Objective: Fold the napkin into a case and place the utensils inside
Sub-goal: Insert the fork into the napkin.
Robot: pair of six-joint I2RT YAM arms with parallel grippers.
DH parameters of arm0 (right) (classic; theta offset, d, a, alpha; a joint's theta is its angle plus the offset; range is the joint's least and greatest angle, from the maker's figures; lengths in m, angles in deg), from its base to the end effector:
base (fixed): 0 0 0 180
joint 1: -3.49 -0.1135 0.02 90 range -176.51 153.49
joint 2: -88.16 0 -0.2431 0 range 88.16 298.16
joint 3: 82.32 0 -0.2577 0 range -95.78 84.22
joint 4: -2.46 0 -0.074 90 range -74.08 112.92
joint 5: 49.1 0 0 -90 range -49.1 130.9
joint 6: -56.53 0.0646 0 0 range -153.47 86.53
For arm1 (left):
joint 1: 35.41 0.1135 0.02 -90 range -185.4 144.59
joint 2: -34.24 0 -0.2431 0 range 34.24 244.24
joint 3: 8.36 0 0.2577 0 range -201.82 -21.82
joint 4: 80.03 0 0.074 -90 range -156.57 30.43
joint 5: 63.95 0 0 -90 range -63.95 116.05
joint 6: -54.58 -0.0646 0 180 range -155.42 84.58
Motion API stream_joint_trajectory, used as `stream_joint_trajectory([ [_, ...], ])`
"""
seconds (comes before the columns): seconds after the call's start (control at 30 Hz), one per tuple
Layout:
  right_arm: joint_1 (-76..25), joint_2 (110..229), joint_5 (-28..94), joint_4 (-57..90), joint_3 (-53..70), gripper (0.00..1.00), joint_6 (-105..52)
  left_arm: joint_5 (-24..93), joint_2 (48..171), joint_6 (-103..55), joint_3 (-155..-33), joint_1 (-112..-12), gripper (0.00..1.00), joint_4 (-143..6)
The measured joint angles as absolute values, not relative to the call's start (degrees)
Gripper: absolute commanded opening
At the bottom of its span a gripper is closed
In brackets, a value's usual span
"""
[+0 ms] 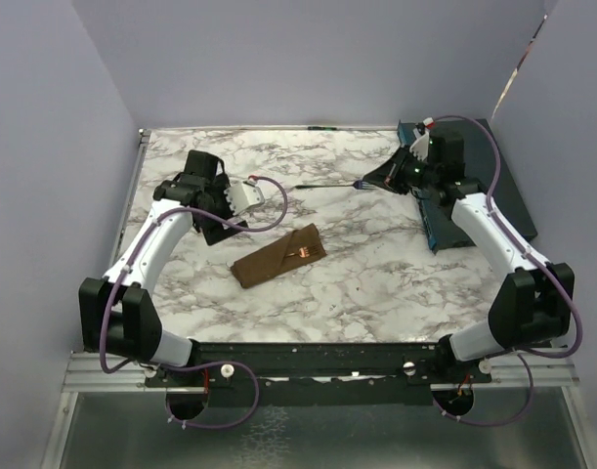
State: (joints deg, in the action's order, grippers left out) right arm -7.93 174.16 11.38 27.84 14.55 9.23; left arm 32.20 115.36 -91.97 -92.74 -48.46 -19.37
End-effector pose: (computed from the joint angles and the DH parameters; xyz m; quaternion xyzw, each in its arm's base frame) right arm 0.3614 0.1055 0.2815 0.0979 0.8345 0.4205 0.3424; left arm 0.3046 -0.0777 0.2519 0.5593 0.7784 0.0560 0.2794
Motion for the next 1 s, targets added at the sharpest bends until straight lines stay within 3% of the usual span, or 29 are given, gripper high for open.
stream_joint_trajectory([
  [0.23, -5.8, 169.2, 12.6, 35.2, 18.3, 0.01, 0.3, 37.1, 118.6, -92.5, -85.5, -47.2, 0.84, -15.2],
  [0.6, -5.0, 170.4, 6.9, 37.6, 22.7, 0.01, -5.0, 38.7, 120.8, -93.4, -77.6, -46.8, 0.76, -18.0],
  [1.0, -5.3, 173.9, 3.2, 35.9, 26.0, 0.01, -6.2, 40.7, 125.0, -90.9, -76.7, -47.2, 0.68, -24.6],
])
